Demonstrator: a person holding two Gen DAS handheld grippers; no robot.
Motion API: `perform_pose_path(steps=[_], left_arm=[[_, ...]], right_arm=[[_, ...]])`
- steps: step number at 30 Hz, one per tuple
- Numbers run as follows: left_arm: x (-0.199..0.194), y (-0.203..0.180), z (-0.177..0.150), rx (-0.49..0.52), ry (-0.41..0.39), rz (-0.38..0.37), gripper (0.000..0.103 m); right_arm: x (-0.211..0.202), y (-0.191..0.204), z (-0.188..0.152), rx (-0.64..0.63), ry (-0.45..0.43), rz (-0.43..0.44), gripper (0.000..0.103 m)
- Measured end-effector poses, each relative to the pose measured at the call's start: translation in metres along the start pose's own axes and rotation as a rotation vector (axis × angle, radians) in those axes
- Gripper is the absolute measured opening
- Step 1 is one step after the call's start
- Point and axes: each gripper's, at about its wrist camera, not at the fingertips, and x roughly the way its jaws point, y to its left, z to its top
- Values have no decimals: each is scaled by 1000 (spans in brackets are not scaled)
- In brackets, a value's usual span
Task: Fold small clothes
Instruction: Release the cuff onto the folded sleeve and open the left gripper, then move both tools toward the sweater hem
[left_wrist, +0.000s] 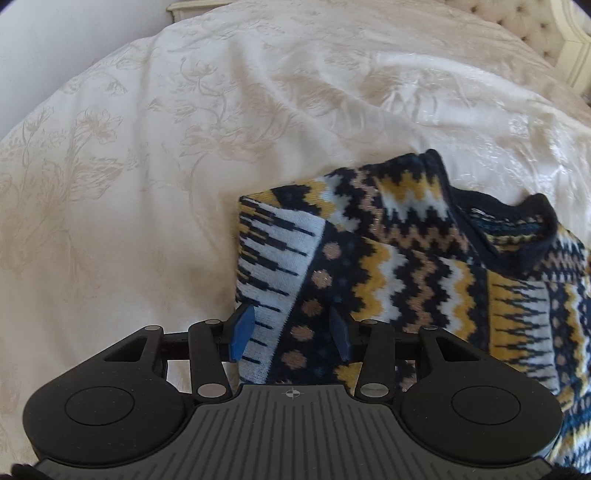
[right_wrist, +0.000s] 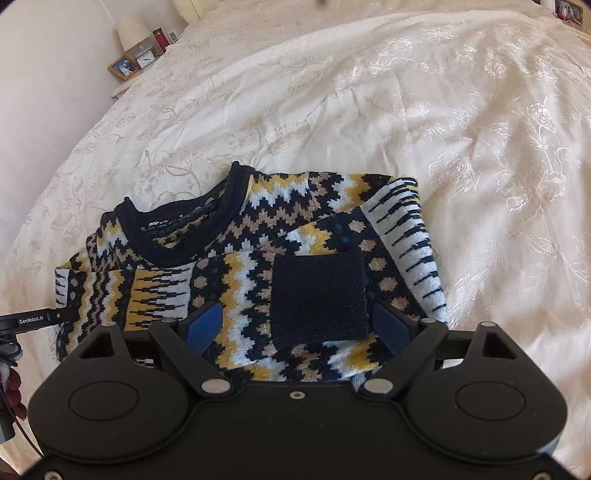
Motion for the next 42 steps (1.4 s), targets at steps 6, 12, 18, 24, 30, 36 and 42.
perform_pose_path(steps=[6,12,18,24,30,36,42], left_arm=[[15,11,6,-64,13,19,46],[7,14,6,-62,5,8,46],[-8,20,11,-88,-22,6,46],[-11,19,20,-75,-47,9,47],[18,12,21,-24,11,53,48],[14,12,19,4,10,53,64],[-23,11,-2,-10,-24,15,72]], right_arm=[[19,-5,5,-1,28,-22,80],[28,-15,3,37,48,-29,64],[3,-17,7,62,-8,44,22],[-16,-23,11,57,-45,-8,21],[18,-25,1,-3,49,-106,31],[12,-19,-5,-25,29,-129,60],[-12,-14,-14,-46,-10,-123,77]])
